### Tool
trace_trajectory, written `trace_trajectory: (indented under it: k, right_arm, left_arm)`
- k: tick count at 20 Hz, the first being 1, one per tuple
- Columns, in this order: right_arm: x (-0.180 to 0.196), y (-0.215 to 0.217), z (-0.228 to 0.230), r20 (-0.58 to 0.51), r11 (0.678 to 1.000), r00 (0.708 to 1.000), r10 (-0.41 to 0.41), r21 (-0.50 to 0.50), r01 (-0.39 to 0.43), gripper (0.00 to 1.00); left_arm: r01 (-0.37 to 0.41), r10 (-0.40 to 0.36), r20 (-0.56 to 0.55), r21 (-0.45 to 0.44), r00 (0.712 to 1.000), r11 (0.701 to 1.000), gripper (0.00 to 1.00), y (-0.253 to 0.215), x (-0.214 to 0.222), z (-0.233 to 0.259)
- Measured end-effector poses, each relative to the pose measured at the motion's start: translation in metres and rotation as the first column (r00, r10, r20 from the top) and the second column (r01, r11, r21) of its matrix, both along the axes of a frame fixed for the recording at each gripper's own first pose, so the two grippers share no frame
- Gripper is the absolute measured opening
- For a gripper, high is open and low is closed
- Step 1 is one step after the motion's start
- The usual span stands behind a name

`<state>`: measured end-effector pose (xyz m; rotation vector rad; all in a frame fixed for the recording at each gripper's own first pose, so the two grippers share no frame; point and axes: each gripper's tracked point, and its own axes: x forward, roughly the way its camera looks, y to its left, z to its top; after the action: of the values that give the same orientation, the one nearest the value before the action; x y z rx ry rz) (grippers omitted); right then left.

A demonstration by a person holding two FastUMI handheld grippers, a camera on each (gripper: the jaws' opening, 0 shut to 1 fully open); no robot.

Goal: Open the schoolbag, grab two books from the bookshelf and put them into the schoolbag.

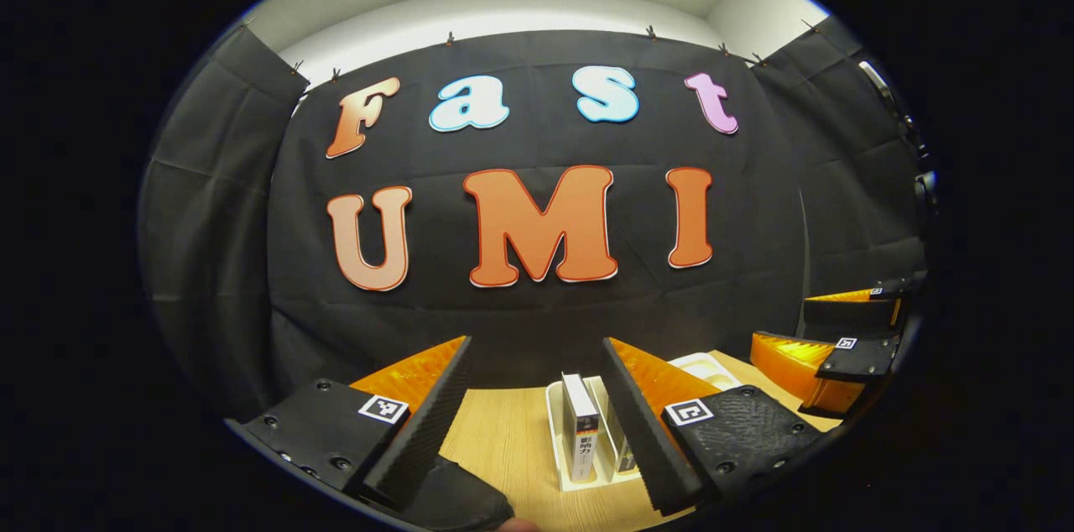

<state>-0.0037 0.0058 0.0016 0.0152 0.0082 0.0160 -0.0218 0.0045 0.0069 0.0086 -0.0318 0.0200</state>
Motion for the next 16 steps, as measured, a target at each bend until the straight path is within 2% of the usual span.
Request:
trace_trajectory:
  k: [9, 16]
  right_arm:
    - [-0.001, -0.017, -0.003, -0.022, 0.998, 0.998, -0.061, 0.012, 0.061, 0.97]
    - [0.008, -0.02, -0.006, -0.024, 0.999, 0.999, -0.046, 0.003, 0.046, 0.97]
  left_arm:
    - [0.02, -0.021, -0.026, -0.005, 0.999, 1.0, 0.94, 0.002, 0.014, -0.009]
    - [0.023, -0.022, -0.031, 0.016, 0.999, 1.0, 0.96, 0.001, 0.015, -0.018]
